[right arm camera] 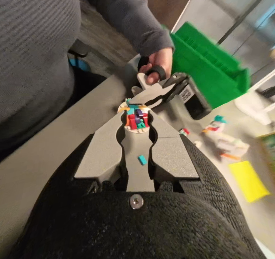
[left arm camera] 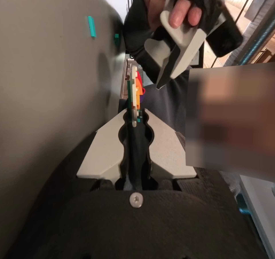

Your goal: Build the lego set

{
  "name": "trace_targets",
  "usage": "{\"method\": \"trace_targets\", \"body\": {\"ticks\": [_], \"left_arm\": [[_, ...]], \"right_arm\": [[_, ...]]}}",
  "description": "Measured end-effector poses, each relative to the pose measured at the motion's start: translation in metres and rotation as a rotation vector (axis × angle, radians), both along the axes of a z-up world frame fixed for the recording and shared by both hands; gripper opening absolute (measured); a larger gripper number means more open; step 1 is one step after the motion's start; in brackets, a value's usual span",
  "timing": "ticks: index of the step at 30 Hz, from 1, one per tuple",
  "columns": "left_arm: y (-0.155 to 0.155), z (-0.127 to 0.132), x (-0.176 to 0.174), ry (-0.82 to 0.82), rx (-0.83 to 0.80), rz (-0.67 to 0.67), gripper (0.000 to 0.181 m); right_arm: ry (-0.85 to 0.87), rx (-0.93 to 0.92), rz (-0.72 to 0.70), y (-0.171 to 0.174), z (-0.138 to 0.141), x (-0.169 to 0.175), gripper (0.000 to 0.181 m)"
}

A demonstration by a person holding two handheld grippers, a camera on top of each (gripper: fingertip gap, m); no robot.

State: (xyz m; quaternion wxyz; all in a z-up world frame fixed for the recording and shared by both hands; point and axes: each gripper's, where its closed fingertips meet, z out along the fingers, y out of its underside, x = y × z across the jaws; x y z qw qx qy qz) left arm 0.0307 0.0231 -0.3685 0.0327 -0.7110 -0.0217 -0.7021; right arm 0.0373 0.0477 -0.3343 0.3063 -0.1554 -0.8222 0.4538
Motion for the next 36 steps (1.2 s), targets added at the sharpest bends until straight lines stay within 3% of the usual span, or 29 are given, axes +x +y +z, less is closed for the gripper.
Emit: {"method": "trace_targets", "body": {"ticks": [3,9,36], "left_arm": [[0.0,0.0,0.0,0.003,0.002,-0.01,0.015],[0.002,-0.002,0.002,0.018,0.01,-0.032,0.015],[0.0,-0.003,0.003,0.027,-0.004,-0.065,0.015]], "right_arm": [[-0.203,-0.051,-0.032,0.0,-0.013,-0.008,0.018],[-0.281,-0.042,-0.045,-0.003,-0.026,-0.018,0.008],[-0.214,0.126,-0.014,-0.002,-0.03,-0.015,0.002]]}}
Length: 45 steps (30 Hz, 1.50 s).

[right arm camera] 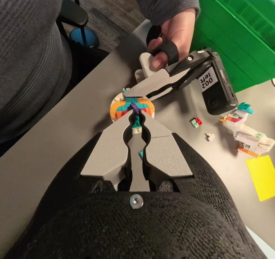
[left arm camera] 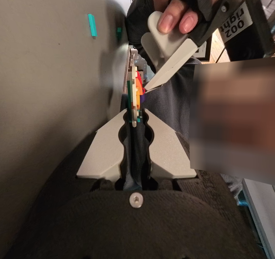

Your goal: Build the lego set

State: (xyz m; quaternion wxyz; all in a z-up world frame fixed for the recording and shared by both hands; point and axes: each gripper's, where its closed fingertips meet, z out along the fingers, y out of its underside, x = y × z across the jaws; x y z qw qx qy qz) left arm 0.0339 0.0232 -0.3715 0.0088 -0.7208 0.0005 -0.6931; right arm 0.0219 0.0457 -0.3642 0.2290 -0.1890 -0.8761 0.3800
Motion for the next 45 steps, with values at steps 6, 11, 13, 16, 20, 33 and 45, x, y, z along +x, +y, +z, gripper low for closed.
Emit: {"method": "trace_targets", "body": {"ticks": [6,11,13,16,20,33,45], "left_arm": [[0.0,0.0,0.0,0.002,0.0,-0.001,0.015],[-0.001,-0.001,0.0,0.01,-0.002,-0.013,0.015],[-0.002,-0.002,0.001,0.018,-0.001,-0.022,0.015],[-0.003,-0.003,0.002,0.029,-0.002,-0.033,0.015],[-0.003,-0.002,0.001,0.018,-0.007,-0.033,0.015],[-0.002,-0.002,0.001,0.014,-0.003,-0.022,0.015],[0.043,0.005,0.003,-0.018,0.099,0.452,0.015]], "right_arm": [[0.023,0.023,0.033,-0.009,0.003,0.002,0.009],[-0.054,0.027,0.045,-0.012,-0.004,0.0,0.009],[-0.117,0.004,0.057,-0.013,-0.006,0.001,0.009],[-0.2,-0.011,0.068,-0.014,-0.007,0.002,0.008],[-0.2,0.005,0.084,-0.019,-0.006,0.001,0.006],[-0.136,0.047,0.046,-0.013,-0.002,0.003,0.002],[0.372,0.17,-0.043,0.007,0.029,0.002,0.001]]}}
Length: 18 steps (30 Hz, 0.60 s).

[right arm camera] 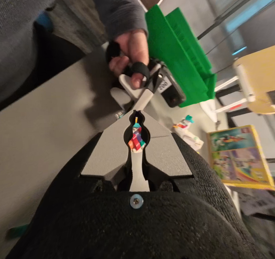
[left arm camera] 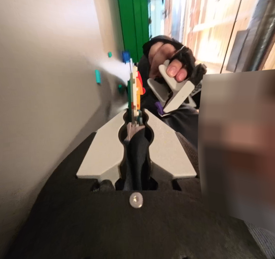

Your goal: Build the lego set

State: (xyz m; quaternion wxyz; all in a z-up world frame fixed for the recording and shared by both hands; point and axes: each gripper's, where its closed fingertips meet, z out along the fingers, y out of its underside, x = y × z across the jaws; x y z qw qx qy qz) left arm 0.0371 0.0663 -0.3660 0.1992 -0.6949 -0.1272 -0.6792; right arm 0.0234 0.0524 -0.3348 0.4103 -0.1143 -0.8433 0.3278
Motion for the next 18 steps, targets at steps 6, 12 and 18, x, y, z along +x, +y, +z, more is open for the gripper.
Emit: {"method": "trace_targets", "body": {"ticks": [6,12,18], "left_arm": [[0.0,0.008,0.022,-0.041,0.05,0.131,0.015],[-0.002,-0.001,0.034,0.027,0.042,0.132,0.014],[0.007,0.002,0.022,-0.002,0.054,0.197,0.014]], "right_arm": [[0.118,-0.026,0.028,0.007,0.001,0.011,0.0],[0.11,-0.033,0.043,0.015,-0.006,0.018,0.001],[0.19,0.016,0.02,0.018,-0.007,0.02,0.0]]}}
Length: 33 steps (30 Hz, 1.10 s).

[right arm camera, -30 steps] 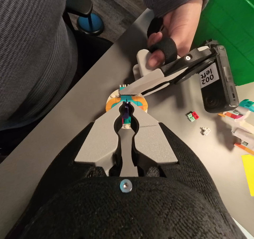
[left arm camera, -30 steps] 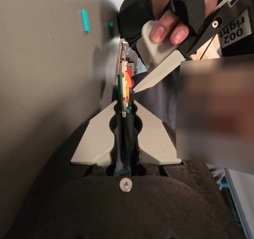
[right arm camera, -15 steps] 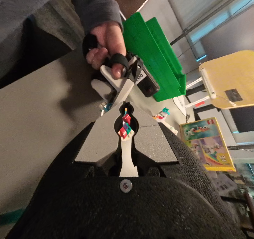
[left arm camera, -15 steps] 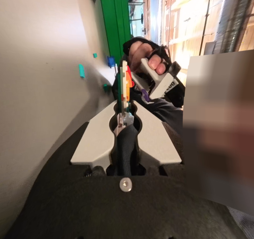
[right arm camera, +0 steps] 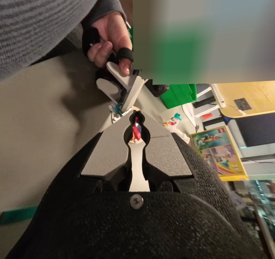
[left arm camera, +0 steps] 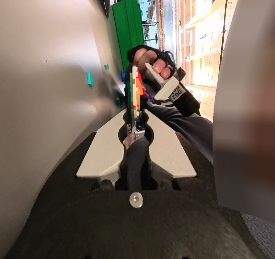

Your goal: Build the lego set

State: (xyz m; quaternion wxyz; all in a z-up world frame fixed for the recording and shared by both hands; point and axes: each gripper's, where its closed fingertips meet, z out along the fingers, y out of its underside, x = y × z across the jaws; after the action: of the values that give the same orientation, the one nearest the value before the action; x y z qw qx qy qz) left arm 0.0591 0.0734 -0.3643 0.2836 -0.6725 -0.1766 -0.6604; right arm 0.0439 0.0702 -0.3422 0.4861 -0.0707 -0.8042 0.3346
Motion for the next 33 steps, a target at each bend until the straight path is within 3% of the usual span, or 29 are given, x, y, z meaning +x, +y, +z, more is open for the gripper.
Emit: {"method": "trace_targets", "body": {"ticks": [13,33], "left_arm": [[-0.001,-0.003,0.003,0.034,-0.001,-0.023,0.015],[-0.001,-0.003,0.003,0.027,-0.001,-0.025,0.015]], "right_arm": [[0.046,0.089,-0.027,0.007,-0.007,-0.006,0.0],[-0.157,-0.114,0.012,0.008,-0.01,-0.003,0.007]]}}
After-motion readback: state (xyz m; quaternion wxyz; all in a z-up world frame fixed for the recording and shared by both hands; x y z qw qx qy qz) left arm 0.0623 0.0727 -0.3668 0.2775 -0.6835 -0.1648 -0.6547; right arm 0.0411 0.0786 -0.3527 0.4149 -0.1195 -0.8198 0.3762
